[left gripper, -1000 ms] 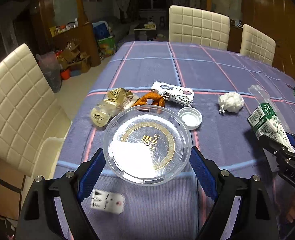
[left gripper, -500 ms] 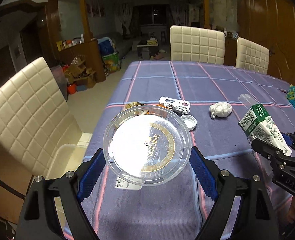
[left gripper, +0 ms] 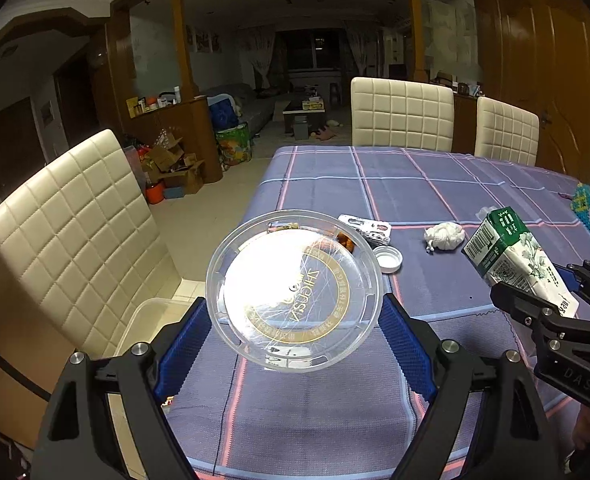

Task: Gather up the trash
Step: 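Carry the lid and carton in both tools over the clear bin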

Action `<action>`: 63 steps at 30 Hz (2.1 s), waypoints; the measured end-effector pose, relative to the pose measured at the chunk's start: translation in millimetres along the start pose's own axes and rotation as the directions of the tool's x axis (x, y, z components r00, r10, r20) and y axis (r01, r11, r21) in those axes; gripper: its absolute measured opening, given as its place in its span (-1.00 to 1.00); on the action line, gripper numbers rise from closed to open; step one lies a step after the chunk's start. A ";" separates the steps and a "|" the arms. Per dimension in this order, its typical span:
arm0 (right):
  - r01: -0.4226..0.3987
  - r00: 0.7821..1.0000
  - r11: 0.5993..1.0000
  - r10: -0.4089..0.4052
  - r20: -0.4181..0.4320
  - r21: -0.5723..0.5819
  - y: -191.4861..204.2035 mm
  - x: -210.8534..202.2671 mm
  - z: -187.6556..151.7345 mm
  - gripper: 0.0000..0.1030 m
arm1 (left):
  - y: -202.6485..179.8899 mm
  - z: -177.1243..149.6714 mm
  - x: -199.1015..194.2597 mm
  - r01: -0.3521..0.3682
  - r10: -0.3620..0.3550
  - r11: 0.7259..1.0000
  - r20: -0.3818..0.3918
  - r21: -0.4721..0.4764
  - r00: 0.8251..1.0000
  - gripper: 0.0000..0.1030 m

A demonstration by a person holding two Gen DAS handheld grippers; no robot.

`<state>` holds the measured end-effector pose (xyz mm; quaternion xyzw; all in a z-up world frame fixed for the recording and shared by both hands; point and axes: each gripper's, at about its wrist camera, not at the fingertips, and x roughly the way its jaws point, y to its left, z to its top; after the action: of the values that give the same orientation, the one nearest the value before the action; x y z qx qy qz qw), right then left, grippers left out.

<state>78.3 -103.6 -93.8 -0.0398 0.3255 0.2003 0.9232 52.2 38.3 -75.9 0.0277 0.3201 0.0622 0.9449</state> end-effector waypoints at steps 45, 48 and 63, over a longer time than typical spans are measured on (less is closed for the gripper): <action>-0.082 0.996 0.992 0.079 -0.033 -0.097 47.0 29.6 10.9 0.03 | 37.2 -7.1 13.0 -0.052 0.050 0.996 -0.033 -0.076 0.998 0.60; -0.093 0.995 0.990 0.089 -0.038 -0.109 56.1 35.5 13.6 0.03 | 46.4 -8.5 16.5 -0.062 0.059 0.994 -0.041 -0.091 0.997 0.60; -0.164 0.985 0.969 0.150 -0.086 -0.183 110.2 71.9 27.6 0.03 | 102.2 -21.1 30.0 -0.128 0.116 0.976 -0.081 -0.176 0.990 0.60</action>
<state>101.8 27.8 -110.2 -0.1086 0.3397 0.3012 0.8844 52.8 143.9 -101.2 -0.0406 0.3439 0.1497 0.9261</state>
